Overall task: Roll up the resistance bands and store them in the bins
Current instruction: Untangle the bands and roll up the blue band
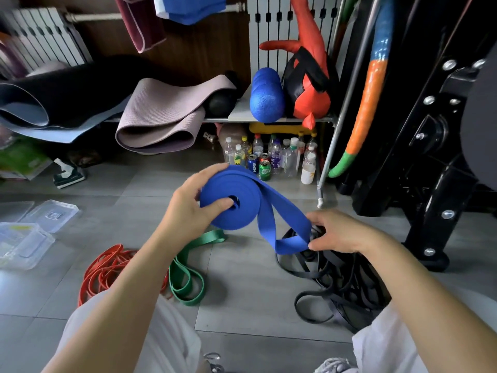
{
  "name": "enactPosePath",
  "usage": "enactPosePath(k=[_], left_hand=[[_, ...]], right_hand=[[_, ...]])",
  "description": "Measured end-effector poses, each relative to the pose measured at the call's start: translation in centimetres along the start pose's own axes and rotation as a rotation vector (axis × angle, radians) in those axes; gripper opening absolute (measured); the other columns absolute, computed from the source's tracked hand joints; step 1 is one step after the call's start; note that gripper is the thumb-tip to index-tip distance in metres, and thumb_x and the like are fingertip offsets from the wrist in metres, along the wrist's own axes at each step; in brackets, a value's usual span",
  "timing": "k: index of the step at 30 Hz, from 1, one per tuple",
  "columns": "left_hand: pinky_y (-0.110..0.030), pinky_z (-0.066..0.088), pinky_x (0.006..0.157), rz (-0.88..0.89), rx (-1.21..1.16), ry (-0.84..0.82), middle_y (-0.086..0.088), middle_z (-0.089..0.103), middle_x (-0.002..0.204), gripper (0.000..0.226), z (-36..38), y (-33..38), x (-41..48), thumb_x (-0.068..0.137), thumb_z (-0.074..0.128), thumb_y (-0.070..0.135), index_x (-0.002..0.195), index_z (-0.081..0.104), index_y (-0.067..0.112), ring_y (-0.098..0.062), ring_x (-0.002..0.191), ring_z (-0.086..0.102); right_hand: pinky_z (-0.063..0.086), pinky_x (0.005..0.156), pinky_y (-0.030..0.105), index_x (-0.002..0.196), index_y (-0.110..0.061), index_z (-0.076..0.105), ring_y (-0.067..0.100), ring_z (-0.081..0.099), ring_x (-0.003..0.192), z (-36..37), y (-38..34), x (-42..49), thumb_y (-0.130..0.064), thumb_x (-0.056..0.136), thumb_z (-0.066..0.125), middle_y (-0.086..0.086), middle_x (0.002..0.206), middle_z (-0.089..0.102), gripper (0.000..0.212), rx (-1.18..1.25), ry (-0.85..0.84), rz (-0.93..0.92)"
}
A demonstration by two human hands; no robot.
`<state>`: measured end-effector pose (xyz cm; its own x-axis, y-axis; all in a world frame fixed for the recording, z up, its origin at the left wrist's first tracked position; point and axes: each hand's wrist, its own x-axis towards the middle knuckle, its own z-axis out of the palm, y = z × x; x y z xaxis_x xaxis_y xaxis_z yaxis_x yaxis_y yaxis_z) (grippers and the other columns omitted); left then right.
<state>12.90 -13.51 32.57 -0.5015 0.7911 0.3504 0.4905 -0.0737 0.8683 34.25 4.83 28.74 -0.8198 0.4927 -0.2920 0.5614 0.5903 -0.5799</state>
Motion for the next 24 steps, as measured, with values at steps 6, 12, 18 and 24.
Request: enactPosePath(k=[6,12,18,24], left_hand=[[-0.007,0.048,0.071,-0.015,-0.033,0.040,0.033,0.058,0.106,0.062,-1.0,-0.1,-0.1,0.076,0.071,-0.007,0.112,0.054,0.040,0.010,0.092,0.061],[-0.012,0.050,0.077,-0.019,0.051,-0.074,0.026,0.056,0.113,0.069,-0.1,-0.5,-0.6,0.076,0.073,0.003,0.107,0.052,0.061,0.003,0.099,0.059],[-0.015,0.048,0.077,-0.039,0.172,-0.152,0.021,0.054,0.114,0.072,0.7,-0.8,-0.5,0.078,0.074,0.013,0.104,0.044,0.073,0.003,0.101,0.056],[-0.022,0.049,0.082,-0.027,0.207,-0.249,0.024,0.051,0.113,0.067,2.4,-0.7,-1.0,0.079,0.073,0.018,0.111,0.043,0.069,0.005,0.102,0.052]], right_hand=[[0.052,0.056,0.030,0.077,-0.024,0.056,0.012,0.063,0.058,-0.2,0.5,-0.6,-0.015,0.075,0.076,-0.001,0.071,0.068,0.022,0.265,0.383,0.037],[0.045,0.042,0.027,0.098,-0.028,0.045,0.008,0.059,0.038,-0.3,1.7,-1.7,-0.023,0.096,0.040,-0.005,0.063,0.061,0.007,0.050,0.596,0.124],[0.047,0.048,0.027,0.084,-0.024,0.051,0.007,0.062,0.043,-0.3,2.2,-2.0,-0.026,0.095,0.038,-0.004,0.060,0.063,0.017,-0.109,0.475,0.226],[0.049,0.079,0.032,0.100,-0.031,0.062,0.014,0.061,0.096,0.8,1.8,-1.9,-0.052,0.072,0.064,-0.002,0.105,0.067,0.035,-0.264,0.132,0.213]])
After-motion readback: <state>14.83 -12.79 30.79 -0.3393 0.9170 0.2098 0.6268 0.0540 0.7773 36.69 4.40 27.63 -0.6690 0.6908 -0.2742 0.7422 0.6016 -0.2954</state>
